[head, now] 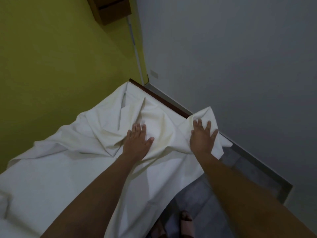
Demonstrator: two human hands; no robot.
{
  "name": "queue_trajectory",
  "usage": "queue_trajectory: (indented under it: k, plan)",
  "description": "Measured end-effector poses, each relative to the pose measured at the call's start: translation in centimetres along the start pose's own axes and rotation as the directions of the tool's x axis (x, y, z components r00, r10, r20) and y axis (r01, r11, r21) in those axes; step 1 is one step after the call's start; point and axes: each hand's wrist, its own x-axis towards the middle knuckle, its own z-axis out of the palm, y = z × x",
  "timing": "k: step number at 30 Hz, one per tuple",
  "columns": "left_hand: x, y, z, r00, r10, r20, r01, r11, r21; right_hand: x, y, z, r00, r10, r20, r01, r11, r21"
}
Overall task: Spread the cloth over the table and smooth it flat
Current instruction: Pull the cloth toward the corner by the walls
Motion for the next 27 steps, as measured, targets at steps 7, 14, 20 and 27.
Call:
queue_trajectory:
  k: [7,14,20,27]
  plan:
    - [1.1,-1.0,-0.3,0.996,-0.09,-0.006,0.09,0.995,-0.032,-0.5,4.3,-1.2,0.985,0.075,-0.153,-0.07,0.997,0.04]
    - [0.1,-2.7,1.5,0.988,-0.12,-0.097,0.121,0.993,0.005,-2.4,6.0,-2.0,0.827,0.445,-0.344,-0.305,0.869,0.39]
    - [0.1,-2.9,1.3,0.99,-0.132,-0.058,0.131,0.991,-0.015,-1.6,5.6,-1.8,0.901,0.425,-0.091,-0.388,0.88,0.274]
    - [-0.1,-3.2,1.7,0.992,-0.09,-0.093,0.09,0.996,-0.006,2.4,1.2,-2.8,0.984,0.176,-0.014,-0.162,0.934,0.319]
